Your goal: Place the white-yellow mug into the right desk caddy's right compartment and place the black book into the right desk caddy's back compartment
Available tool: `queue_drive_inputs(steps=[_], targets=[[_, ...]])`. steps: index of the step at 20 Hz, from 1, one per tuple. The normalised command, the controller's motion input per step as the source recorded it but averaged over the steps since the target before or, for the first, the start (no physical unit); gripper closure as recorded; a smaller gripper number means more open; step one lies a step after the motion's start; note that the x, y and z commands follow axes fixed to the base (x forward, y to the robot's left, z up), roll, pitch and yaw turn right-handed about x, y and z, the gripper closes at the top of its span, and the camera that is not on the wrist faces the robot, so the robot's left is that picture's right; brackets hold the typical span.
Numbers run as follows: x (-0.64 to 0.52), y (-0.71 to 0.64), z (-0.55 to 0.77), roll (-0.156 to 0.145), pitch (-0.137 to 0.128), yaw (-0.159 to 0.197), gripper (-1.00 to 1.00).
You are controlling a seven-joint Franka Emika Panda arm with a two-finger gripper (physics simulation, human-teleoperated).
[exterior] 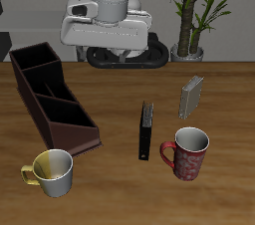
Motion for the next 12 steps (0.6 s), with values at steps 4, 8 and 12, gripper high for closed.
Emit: queue_drive_inputs(steps=[4,8,12], targets=[[0.25,-0.31,-0.03,-0.003,-0.033,-0.017,-1.00],[0.28,-0.40,-0.04,-0.053,-0.008,-0.051,-1.00],[0.23,-0.23,-0.15,-0.029,0.004,0.024,-1.00]])
